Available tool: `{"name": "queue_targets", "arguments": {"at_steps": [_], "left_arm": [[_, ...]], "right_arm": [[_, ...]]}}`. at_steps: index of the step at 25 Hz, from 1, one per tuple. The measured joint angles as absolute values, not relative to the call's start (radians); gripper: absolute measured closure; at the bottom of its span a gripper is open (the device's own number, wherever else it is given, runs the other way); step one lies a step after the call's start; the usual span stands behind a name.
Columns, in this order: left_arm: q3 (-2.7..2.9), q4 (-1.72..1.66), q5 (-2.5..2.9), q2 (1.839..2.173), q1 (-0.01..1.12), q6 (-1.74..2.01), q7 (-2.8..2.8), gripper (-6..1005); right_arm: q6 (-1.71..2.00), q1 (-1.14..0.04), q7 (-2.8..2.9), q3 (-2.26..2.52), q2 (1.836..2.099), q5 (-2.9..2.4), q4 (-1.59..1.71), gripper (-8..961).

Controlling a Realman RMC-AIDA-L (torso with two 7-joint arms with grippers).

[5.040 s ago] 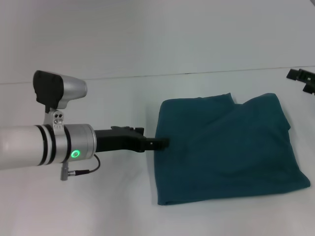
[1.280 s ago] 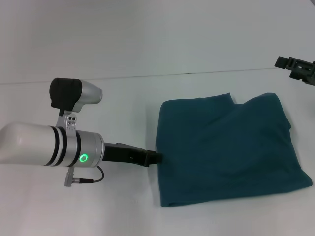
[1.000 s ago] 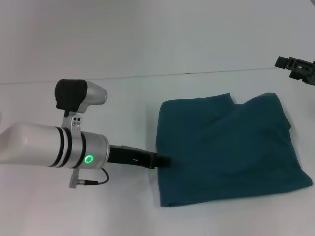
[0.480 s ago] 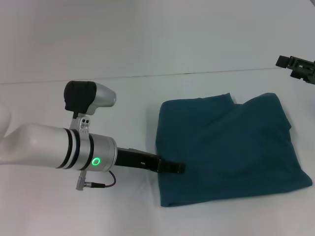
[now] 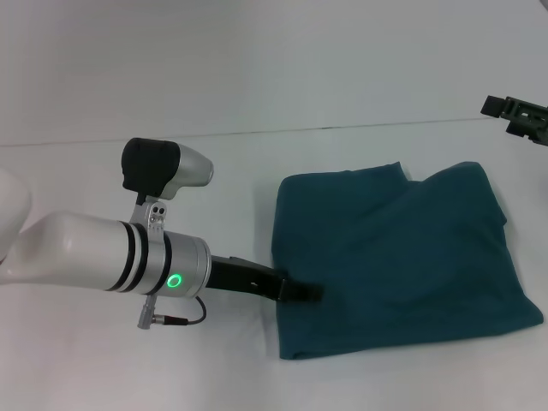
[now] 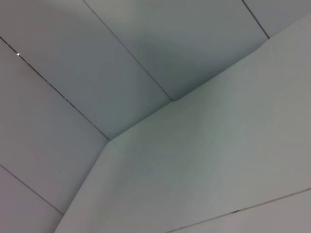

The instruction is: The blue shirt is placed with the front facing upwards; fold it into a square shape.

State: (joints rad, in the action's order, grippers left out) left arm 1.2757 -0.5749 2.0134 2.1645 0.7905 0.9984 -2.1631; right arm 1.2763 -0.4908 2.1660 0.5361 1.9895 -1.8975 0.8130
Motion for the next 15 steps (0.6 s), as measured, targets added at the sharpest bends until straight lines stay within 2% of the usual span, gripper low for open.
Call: {"name": "queue_targets", "arguments": {"at_steps": [9, 15], "left_arm": [[1.29, -0.572, 2.02, 2.164, 0.796, 0.967, -2.158, 365], [1.298, -0.569, 2.02, 2.164, 0.798, 0.964, -2.158, 660]], "right_arm": [[1.287, -0.491, 2.166, 0.534, 1.993, -1.898, 0.819, 38], [1.289, -0.491, 2.166, 0.534, 1.994, -1.897, 0.821, 38]]}}
